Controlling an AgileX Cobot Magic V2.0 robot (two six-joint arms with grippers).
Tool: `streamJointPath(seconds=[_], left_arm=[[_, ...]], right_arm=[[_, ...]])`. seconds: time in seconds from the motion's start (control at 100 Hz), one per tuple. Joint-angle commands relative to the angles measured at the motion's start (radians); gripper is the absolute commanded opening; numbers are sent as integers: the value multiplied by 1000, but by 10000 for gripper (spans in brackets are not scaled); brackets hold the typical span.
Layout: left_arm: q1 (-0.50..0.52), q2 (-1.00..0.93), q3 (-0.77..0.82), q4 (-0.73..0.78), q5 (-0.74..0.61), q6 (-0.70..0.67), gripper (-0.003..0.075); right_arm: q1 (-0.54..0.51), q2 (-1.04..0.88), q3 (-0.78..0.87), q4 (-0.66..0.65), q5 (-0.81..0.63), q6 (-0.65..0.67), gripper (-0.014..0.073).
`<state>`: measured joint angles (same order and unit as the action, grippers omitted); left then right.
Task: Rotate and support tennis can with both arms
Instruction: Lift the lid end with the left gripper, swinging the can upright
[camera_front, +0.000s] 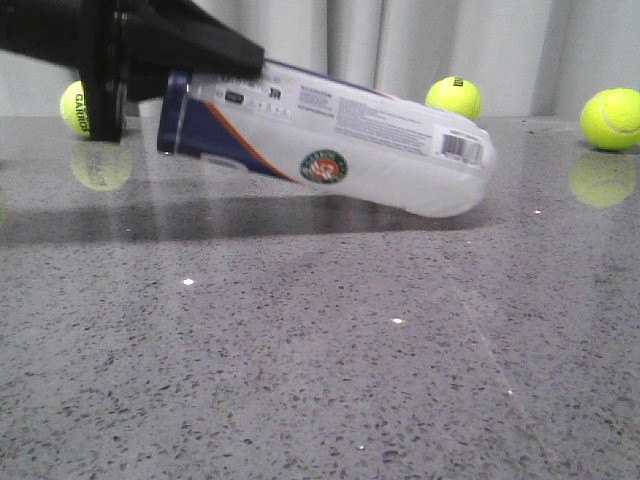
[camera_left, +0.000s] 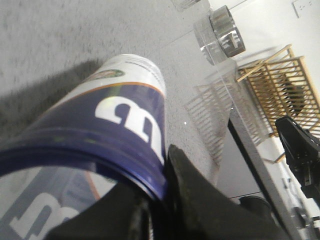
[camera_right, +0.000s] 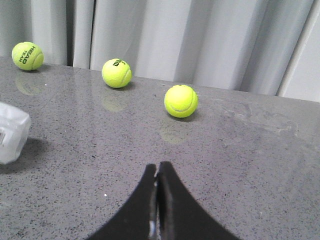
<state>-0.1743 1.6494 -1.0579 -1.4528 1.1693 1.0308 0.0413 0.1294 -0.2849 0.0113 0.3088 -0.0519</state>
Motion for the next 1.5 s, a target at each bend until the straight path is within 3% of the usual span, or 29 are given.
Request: streamJointPath(seconds=[0.0,0.31,0.5,0.57,0.84,1.31,1.41,1.49], left_arm=[[-8,-83,-95,-28,74,-35,-20],[-19,-154,-482,494,113,-440,-20],[-130,-164,-649,943,113,-684,-20],[-183,-165,-661,1039,113,-728,-20],[-336,-165,-658,1205,113,-780,-20],[-338,-162,-589,1255,113,-774,-16],[-338,-162,-589,1255,113,-774,51],[-338,-162,-599,1253,113,-774,180]], right_arm=[[-4,12,-26,-11,-86,-7,-69],[-4,12,-26,-11,-86,-7,-69],[-4,12,-26,-11,-86,-7,-69],[-4,12,-26,-11,-86,-7,-69],[-4,12,-26,-11,-86,-7,-69],[-4,12,-26,-11,-86,-7,-69],[-4,12,-26,-11,-86,-7,-69],[-4,12,-26,-11,-86,-7,-69]])
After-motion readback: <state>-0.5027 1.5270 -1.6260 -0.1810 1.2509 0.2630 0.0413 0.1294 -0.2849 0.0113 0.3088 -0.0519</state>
